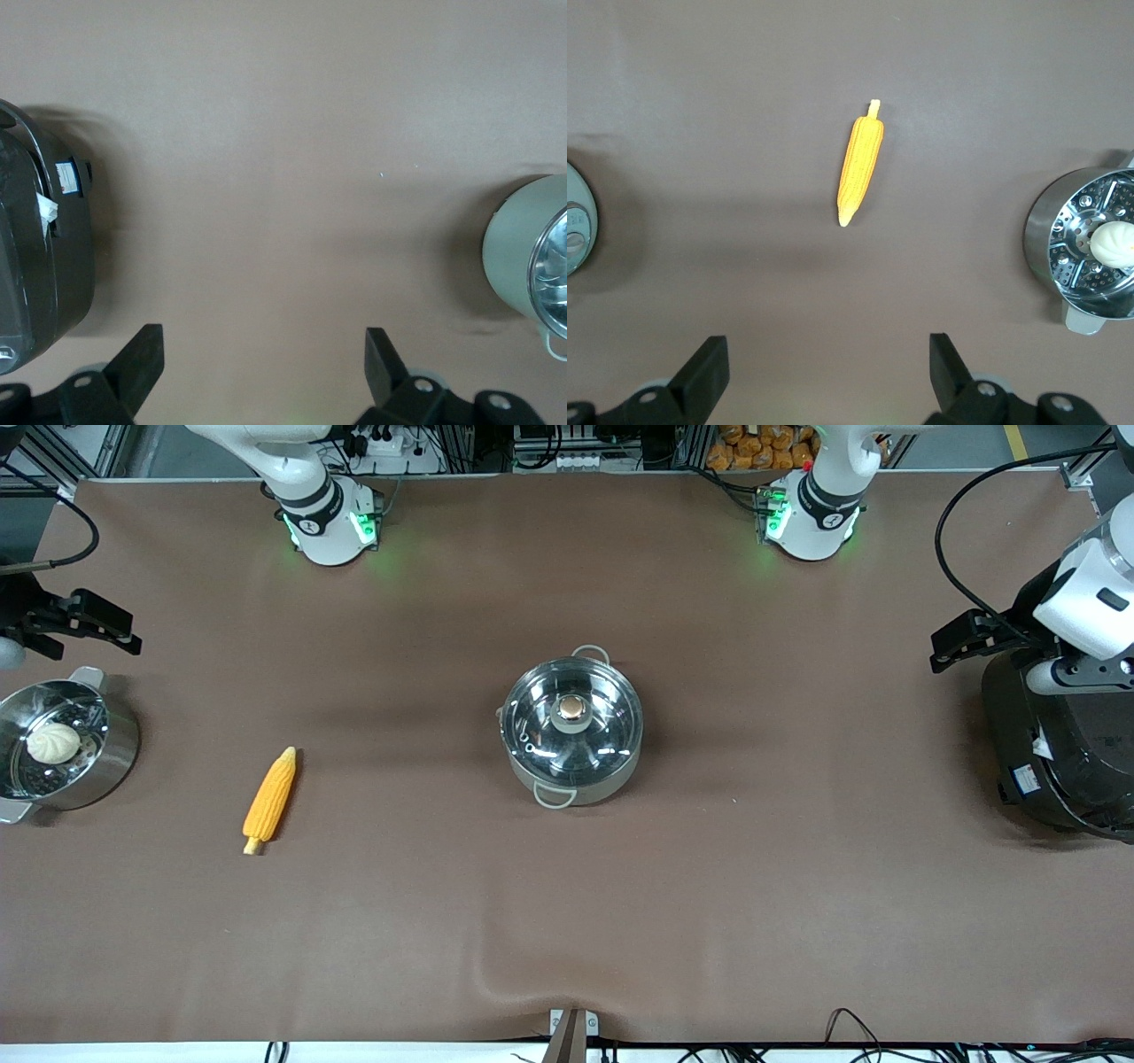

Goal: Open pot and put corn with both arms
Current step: 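Move the left gripper toward the glass lid on the steel pot, then grasp the lid knob with the left gripper while the right gripper reaches the corn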

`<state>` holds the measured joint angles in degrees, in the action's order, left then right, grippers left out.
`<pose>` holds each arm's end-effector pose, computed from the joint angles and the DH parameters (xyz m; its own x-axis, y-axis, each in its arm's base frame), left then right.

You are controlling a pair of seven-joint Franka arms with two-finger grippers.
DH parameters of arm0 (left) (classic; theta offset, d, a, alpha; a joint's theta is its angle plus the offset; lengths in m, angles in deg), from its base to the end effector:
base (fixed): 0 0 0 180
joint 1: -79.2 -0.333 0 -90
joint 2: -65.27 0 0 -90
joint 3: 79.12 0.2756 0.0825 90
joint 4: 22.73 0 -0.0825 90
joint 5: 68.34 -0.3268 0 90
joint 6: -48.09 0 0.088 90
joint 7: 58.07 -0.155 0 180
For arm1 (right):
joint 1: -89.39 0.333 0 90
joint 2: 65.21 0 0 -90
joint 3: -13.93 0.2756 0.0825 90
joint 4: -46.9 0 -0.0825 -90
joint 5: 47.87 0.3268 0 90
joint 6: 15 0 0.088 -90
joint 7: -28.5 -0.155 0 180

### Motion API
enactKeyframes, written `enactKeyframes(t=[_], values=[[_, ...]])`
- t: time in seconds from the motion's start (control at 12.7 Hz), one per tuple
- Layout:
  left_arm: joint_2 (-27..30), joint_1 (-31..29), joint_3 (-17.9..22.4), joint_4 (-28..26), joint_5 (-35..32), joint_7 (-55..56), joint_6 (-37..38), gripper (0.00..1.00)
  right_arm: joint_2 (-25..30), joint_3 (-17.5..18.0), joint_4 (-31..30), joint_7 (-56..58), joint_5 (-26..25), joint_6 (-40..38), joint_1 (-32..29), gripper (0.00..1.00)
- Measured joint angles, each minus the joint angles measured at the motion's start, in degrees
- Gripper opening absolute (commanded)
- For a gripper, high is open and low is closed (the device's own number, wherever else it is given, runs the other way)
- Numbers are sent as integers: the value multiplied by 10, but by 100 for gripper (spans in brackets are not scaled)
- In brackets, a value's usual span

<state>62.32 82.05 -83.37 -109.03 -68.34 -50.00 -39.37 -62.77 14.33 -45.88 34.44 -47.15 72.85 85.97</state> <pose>0.5016 -0.0617 0.5332 0.9994 0.0170 -0.0313 0.0170 -0.9999 -0.0006 0.4786 -0.0232 0.5338 0.9978 0.0514 -0.0419 0.0508 -0.9986 -0.0167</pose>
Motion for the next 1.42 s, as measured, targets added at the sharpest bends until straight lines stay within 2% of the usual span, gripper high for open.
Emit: enactKeyframes(t=[0.79, 0.95, 1.18, 1.42], values=[[-18, 2, -2, 7, -1, 10, -6, 100, 0, 2, 0, 0, 0, 2, 0, 100], [-32, 25, -19, 8, -1, 50, -14, 100, 0, 2, 0, 0, 0, 2, 0, 100], [-67, 94, -28, 16, -1, 137, -45, 100, 0, 3, 0, 0, 0, 2, 0, 100], [-99, 116, -29, 24, -1, 184, -69, 100, 0, 3, 0, 0, 0, 2, 0, 100]])
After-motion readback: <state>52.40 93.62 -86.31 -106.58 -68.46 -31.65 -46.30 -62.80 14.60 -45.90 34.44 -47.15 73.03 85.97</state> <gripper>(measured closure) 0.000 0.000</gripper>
